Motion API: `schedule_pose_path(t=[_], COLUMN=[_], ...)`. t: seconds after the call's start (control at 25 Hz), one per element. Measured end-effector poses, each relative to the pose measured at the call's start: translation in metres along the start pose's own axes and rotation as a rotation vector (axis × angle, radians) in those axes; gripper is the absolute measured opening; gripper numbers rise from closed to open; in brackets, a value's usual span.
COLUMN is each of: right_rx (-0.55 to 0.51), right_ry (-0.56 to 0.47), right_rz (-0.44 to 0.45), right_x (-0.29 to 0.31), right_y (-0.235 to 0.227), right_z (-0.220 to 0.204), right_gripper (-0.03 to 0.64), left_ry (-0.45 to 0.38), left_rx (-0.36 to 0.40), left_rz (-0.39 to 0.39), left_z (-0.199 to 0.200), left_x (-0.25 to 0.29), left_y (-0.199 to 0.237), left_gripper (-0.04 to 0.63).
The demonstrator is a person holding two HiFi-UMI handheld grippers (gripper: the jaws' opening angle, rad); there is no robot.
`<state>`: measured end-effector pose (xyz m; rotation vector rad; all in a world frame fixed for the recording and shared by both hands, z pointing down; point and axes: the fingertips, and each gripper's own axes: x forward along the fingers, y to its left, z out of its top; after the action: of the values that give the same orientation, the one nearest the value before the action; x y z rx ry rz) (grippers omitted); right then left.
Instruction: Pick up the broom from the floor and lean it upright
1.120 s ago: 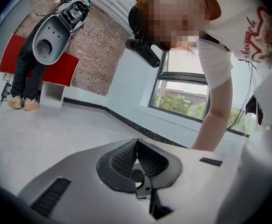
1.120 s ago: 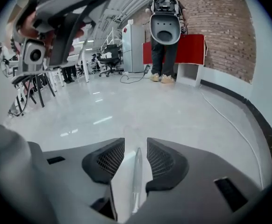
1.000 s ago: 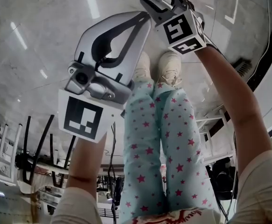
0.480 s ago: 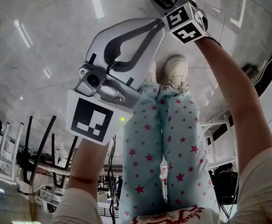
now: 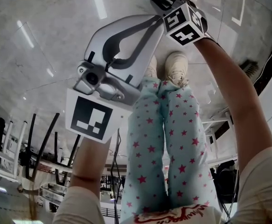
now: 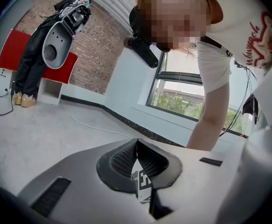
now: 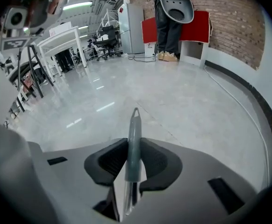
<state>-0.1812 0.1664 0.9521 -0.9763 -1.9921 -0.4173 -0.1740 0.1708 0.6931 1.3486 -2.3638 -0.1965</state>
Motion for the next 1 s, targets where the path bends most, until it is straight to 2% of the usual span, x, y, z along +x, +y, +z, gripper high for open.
schedule_pose_path(t=[0.24,0.52,0.76,1.0], right_rx=[0.02,0.025,0.031,0.06], right_ry=[-0.088,-0.213,-0.326,-0.405], right_rz=[-0.019,-0.054,-0.122,-0.184], right_x=[-0.07,-0.193,-0.311,-0.402], right_y=[0.003,-0.002,-0.013,-0.017], right_z=[0.037,0.117,0.181,0.215], right_gripper=[0.103,0.101,0.101,0.1], left_ry=[-0.005,-0.047,-0.096,-0.115], left_rx=[0.01,0.042,0.065,0.048], left_rz=[0.031,0.042,0.064,0.097], left_z=[0.044,0.144,0.239,0.293], left_x=[-0.006,-0.014,-0.025,-0.033], left_y=[-0.018,-0.049,-0.079,-0.104], left_gripper=[0.021,0.021,0.021,0.021])
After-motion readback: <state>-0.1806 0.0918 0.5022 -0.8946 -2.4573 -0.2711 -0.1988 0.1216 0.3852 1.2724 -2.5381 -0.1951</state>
